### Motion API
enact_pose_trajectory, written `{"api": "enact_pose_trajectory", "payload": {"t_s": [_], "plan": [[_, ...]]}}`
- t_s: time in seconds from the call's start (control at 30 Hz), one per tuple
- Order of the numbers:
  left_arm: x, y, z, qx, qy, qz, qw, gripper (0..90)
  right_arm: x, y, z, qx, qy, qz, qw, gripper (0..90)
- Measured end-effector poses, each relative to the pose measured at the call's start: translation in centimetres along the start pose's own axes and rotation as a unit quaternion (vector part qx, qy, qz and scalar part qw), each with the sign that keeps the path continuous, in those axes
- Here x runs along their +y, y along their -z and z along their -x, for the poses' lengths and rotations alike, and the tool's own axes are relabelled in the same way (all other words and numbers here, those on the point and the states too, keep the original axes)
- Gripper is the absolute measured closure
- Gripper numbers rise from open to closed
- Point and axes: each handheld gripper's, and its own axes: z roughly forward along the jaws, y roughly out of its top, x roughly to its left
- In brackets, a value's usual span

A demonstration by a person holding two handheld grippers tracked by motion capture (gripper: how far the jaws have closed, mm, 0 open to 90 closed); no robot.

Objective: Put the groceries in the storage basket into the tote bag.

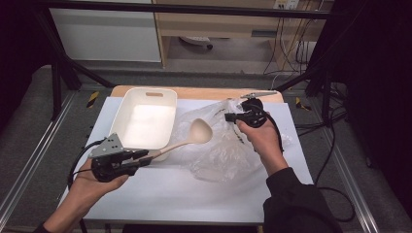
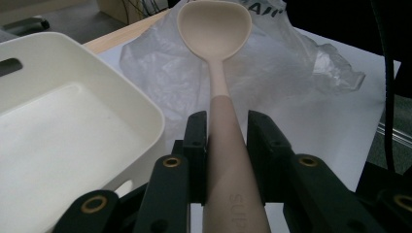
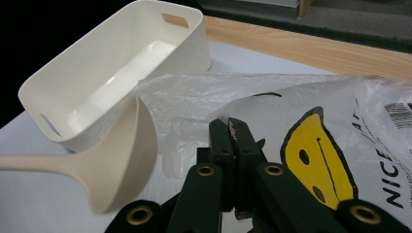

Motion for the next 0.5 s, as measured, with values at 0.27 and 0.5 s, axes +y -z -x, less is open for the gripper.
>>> {"api": "enact_pose_trajectory", "payload": {"t_s": [0.27,0.5], "plan": [[0.4,-1.2,0.9,-0.009,0.0,-0.005,1.0,70.7,-0.2,-0.1,0.0,0.001,0.003,0.0,1.0,90.0],[-0.1,-3.4,1.5,-0.015,0.006,-0.012,0.9998,70.7,-0.3,0.1,0.0,0.001,0.002,0.001,1.0,90.0]]}}
